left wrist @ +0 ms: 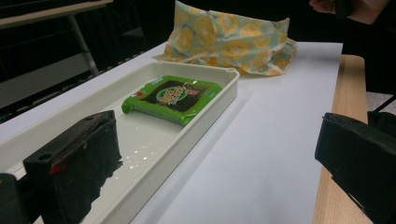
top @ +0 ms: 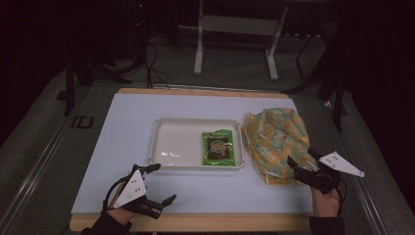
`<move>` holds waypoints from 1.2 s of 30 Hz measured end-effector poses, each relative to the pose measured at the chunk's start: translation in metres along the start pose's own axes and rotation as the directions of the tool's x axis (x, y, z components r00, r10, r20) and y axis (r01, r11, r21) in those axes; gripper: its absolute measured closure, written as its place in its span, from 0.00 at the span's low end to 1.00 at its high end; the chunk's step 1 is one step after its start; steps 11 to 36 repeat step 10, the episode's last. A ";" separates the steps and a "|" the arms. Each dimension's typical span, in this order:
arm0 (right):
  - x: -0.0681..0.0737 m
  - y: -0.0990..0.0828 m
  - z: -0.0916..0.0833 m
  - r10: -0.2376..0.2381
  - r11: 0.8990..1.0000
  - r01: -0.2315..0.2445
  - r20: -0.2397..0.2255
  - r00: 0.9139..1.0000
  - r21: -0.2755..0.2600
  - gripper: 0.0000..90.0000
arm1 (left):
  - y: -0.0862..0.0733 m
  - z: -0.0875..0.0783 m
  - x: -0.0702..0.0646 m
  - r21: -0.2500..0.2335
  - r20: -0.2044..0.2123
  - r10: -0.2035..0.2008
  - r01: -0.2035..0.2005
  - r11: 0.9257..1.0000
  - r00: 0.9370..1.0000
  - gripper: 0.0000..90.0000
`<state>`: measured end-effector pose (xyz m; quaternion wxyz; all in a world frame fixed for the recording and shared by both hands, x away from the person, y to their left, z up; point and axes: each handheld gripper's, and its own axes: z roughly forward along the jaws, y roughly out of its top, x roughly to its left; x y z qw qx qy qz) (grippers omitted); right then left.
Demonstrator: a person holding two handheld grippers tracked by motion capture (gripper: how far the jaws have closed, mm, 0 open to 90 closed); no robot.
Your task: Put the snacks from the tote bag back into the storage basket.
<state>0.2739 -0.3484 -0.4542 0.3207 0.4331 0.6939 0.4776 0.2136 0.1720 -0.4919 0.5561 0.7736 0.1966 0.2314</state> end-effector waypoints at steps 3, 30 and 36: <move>0.000 0.000 0.000 -0.001 1.000 0.001 0.002 1.000 0.000 0.17 | 0.000 0.000 0.000 0.001 0.000 0.001 -0.001 1.000 1.000 0.00; 0.000 -0.001 0.002 -0.007 1.000 0.007 0.003 1.000 0.008 0.17 | 0.000 0.001 -0.001 0.003 0.006 0.001 -0.001 1.000 1.000 0.00; 0.000 -0.001 0.002 -0.007 1.000 0.007 0.003 1.000 0.008 0.17 | 0.000 0.001 -0.001 0.003 0.006 0.001 -0.001 1.000 1.000 0.00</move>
